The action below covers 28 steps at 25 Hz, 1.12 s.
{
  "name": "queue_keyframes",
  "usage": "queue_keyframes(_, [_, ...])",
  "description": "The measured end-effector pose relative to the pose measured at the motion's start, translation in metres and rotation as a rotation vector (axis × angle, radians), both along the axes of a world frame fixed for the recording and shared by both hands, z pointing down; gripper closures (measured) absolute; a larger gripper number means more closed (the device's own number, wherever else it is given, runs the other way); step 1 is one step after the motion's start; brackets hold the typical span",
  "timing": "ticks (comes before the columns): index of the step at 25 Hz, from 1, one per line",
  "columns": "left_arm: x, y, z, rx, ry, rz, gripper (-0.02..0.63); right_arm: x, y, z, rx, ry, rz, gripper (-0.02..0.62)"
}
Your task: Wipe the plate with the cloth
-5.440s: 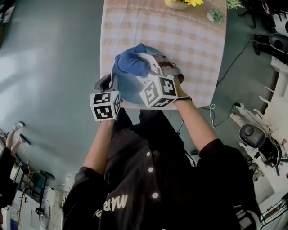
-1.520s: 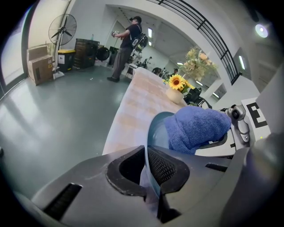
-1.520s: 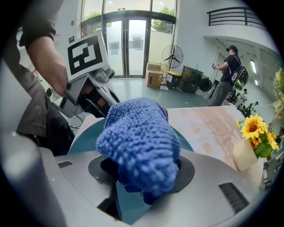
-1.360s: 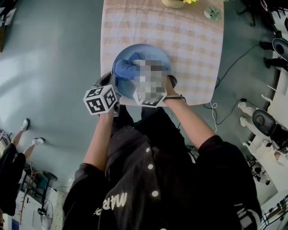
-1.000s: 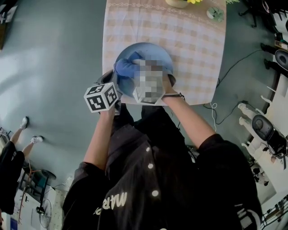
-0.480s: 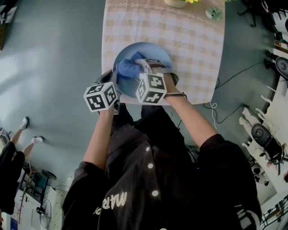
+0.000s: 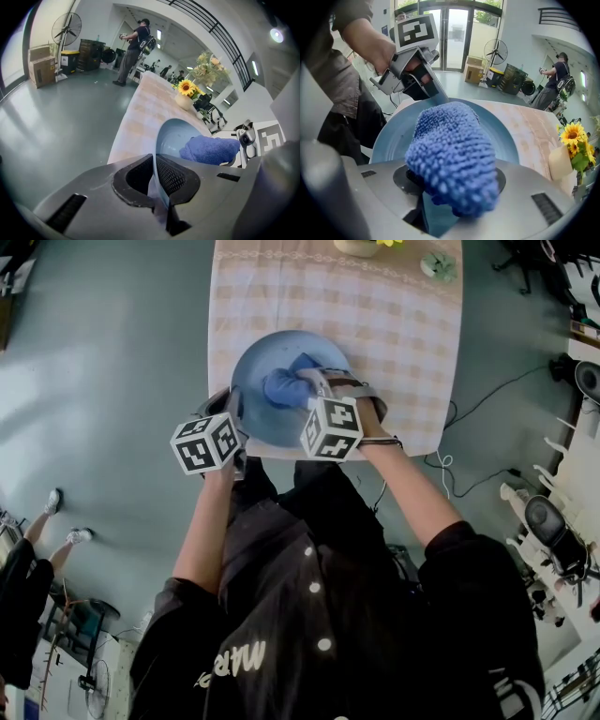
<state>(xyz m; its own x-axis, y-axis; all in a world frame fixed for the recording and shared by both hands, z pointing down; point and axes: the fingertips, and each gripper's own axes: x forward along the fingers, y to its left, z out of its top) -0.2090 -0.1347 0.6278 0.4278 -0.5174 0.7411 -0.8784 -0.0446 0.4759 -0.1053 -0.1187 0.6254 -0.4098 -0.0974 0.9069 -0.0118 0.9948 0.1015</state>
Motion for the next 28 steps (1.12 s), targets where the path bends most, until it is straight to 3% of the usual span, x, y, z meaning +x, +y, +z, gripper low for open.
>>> queue_keyframes(16, [0.0,0.0,0.0,-0.007,0.002,0.017,0.577,0.057,0.009,0.005,0.008,0.119,-0.051,0.402])
queue_keyframes(28, [0.002,0.0,0.001,-0.014,0.033,0.008,0.577,0.06,0.009,0.005,0.019,0.152,-0.052,0.402])
